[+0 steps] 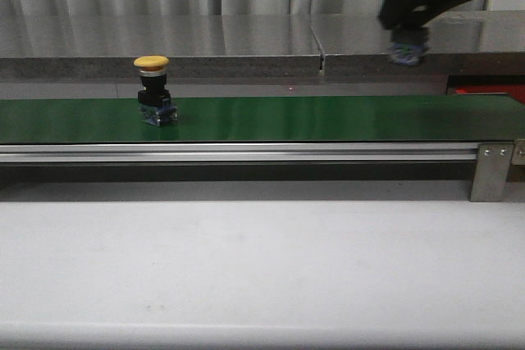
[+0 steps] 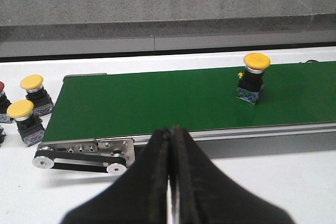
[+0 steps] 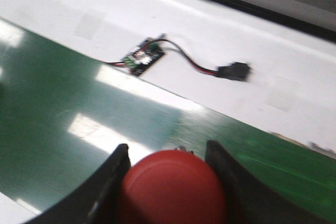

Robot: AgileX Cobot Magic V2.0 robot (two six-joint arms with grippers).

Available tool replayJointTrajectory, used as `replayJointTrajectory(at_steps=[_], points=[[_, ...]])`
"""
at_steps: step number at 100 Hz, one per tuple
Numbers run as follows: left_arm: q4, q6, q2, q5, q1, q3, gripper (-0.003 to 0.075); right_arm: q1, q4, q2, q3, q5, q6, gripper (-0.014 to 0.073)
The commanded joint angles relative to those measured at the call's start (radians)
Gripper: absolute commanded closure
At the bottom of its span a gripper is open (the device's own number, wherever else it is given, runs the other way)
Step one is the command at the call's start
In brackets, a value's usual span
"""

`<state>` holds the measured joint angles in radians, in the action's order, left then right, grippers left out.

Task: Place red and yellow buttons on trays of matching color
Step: 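Carry the red button into the red tray and release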

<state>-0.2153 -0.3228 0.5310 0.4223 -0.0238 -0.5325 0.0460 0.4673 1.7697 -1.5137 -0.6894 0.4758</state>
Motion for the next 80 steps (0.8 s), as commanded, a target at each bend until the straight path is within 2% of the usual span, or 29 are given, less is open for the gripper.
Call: replayJointTrajectory(at_steps=[1,16,35,62,80], points=[[-0.016,0.004,0.000,-0.078,-0.008,-0.027,0.0739,-0.105,0.005,-0.085,-0.037,-0.020,0.003,0.0388],[-0.016,0.004,0.000,-0.078,-0.008,-0.027,0.0739,-0.287,0.005,-0.094,-0.037,-0.025,-0.004,0.0388],[-0.016,0.004,0.000,-0.078,-0.008,-0.027,0.0739,-0.426,0.005,-0.067,-0.037,0.007,-0.004,0.0388],[-0.016,0.004,0.000,-0.078,-0.008,-0.027,0.0739,-0.495,0.005,0.033,-0.041,0.142,-0.004,0.0388],[-0.016,0.004,0.000,-0.078,-0.008,-0.027,0.0739,-0.518,0.005,0.141,-0.140,0.105,-0.004,0.0388]])
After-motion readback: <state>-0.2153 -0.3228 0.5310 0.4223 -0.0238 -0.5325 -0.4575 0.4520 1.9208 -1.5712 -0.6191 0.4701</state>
